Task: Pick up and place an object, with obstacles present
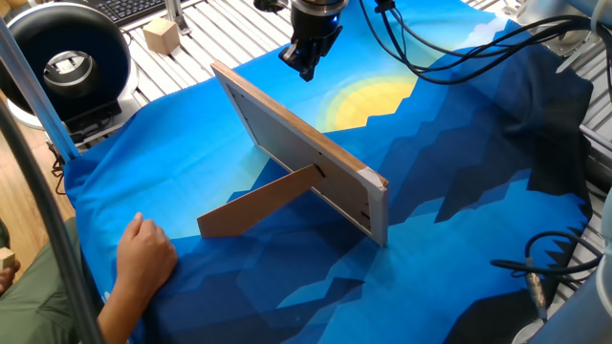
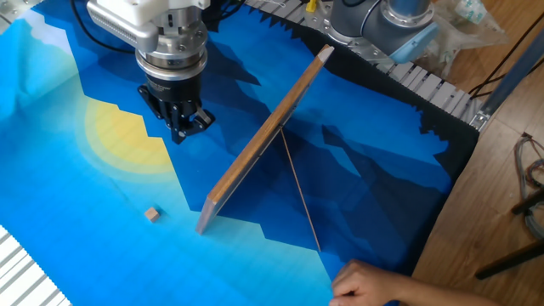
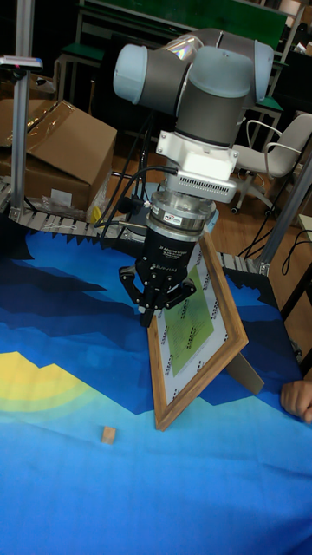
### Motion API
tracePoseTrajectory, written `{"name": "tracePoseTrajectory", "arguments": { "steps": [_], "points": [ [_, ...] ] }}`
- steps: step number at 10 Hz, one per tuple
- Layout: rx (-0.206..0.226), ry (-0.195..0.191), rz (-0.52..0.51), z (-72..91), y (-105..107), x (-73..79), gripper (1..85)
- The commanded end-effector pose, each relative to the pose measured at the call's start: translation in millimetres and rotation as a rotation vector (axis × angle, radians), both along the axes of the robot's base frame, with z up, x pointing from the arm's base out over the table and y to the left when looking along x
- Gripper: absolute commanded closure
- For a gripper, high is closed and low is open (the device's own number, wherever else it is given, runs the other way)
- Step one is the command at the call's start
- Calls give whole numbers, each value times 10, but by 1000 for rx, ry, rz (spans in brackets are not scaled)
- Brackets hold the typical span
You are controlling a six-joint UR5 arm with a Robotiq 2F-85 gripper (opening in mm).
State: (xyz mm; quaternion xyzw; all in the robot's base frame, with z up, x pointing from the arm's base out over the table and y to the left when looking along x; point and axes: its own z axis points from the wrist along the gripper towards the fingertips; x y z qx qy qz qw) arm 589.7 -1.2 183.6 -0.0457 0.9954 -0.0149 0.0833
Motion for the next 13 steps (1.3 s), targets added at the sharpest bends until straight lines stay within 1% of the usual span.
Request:
{"name": "tracePoseTrajectory", "arguments": {
  "steps": [1, 5, 6, 10, 13],
  "points": [
    [13, -1, -3, 12, 24, 2, 843],
    [10, -1, -2, 10, 16, 4, 843],
    [16, -4, -2, 4, 27, 8, 843],
    [17, -4, -6, 4, 29, 10, 843],
    [2, -7, 2, 1, 0, 18, 843]
  ]
}}
